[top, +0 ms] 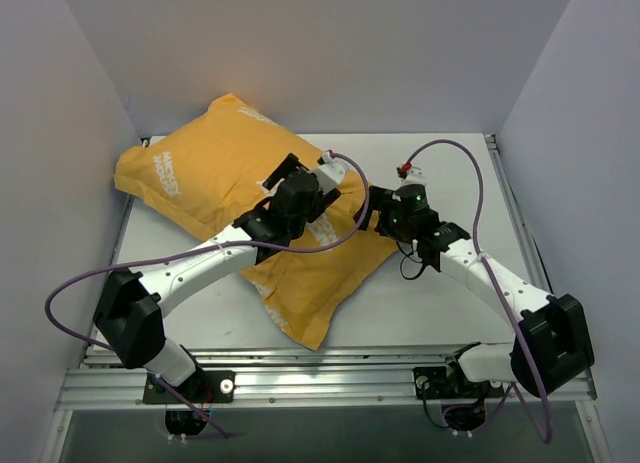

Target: Remove the pillowcase from the pillow

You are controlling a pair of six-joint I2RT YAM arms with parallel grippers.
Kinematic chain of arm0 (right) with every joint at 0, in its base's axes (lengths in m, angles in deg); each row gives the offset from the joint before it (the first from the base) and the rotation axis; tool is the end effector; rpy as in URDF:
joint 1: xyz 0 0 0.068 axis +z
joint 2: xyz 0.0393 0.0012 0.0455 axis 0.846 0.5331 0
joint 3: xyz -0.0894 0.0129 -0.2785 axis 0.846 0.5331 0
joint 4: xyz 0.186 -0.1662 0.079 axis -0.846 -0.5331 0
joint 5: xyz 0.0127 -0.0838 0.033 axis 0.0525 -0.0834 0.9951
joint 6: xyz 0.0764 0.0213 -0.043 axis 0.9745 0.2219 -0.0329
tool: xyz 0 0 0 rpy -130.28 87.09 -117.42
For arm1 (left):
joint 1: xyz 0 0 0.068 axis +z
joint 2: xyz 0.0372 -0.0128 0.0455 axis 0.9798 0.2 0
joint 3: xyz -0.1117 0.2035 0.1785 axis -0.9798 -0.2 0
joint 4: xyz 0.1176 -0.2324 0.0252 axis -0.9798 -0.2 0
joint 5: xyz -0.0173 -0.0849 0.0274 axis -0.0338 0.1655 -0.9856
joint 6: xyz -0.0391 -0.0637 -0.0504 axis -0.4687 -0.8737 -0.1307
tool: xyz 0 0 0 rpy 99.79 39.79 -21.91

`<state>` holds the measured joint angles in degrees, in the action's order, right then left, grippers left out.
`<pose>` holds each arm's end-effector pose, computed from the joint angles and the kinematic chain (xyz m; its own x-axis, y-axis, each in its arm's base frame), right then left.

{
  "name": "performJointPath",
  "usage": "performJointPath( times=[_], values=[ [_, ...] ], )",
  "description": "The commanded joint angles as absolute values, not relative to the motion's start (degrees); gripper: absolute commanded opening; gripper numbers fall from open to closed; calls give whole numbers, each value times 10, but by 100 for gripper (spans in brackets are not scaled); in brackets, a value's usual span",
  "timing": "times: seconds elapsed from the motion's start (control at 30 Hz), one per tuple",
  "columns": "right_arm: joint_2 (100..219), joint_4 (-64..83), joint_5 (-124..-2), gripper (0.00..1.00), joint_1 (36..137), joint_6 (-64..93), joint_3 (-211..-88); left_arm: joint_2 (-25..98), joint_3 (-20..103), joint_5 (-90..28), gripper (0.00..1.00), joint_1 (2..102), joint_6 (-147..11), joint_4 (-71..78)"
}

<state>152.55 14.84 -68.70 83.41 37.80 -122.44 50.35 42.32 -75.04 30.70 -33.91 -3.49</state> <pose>0.3009 0.1472 0.2804 -0.5094 0.3140 -0.8012 -0.2343 0.8453 0.4803 0.3024 -0.2632 0.3375 -0.1371 0.6053 -0.7841 0.3100 0.7781 0.5464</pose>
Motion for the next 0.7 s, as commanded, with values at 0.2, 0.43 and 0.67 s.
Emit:
performJointPath(
  times=[0.2, 0.43, 0.67],
  values=[
    [1554, 200, -839, 91, 933, 443, -1328, 488, 449, -673, 94, 379, -504, -86],
    [1638, 210, -842, 91, 971, 433, -1388, 468, 425, -635, 94, 404, -553, -100],
    [1694, 158, -858, 52, 988, 425, -1384, 462, 422, -625, 94, 429, -584, -108]
  ],
)
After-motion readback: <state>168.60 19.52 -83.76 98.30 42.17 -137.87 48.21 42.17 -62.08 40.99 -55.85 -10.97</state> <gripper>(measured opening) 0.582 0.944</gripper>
